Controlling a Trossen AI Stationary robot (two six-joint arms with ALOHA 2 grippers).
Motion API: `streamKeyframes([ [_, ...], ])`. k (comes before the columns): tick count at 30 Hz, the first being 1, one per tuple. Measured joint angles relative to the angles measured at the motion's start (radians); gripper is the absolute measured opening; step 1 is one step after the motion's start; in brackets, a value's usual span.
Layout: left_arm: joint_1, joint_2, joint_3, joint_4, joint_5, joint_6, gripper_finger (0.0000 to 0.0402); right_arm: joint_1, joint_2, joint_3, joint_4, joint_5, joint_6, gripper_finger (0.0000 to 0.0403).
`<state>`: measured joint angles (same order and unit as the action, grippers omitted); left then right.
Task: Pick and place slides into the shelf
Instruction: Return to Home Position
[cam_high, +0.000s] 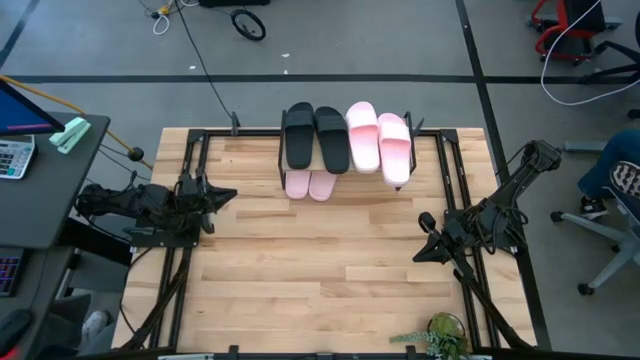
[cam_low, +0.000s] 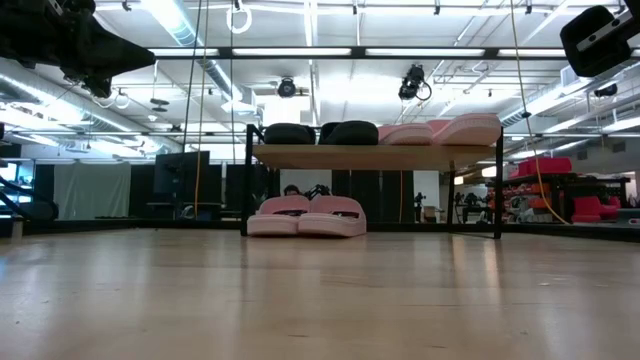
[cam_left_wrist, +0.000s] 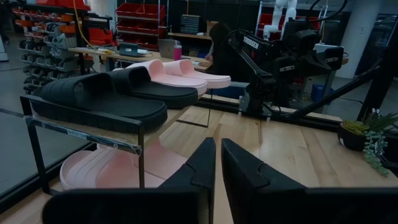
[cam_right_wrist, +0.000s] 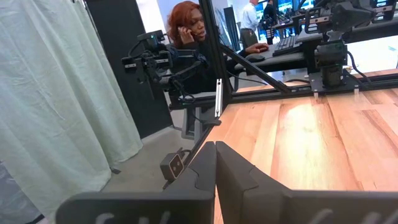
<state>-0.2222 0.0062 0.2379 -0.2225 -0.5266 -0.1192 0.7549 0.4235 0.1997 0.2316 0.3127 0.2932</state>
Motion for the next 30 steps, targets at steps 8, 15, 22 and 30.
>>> streamKeyframes([
  [8,0.000,0.000,0.000,0.000,0.000,0.000,0.0031,0.000,0.000,0.000,0.000,0.000,0.000,0.0009],
  [15,0.000,0.000,0.000,0.000,0.000,0.000,0.0021,0.000,0.000,0.000,0.000,0.000,0.000,0.0009],
  [22,0.000,0.000,0.000,0.000,0.000,0.000,0.0029,0.000,0.000,0.000,0.000,0.000,0.000,0.0009],
  [30,0.000,0.000,0.000,0.000,0.000,0.000,0.0034,0.000,0.000,0.000,0.000,0.000,0.000,0.0009],
])
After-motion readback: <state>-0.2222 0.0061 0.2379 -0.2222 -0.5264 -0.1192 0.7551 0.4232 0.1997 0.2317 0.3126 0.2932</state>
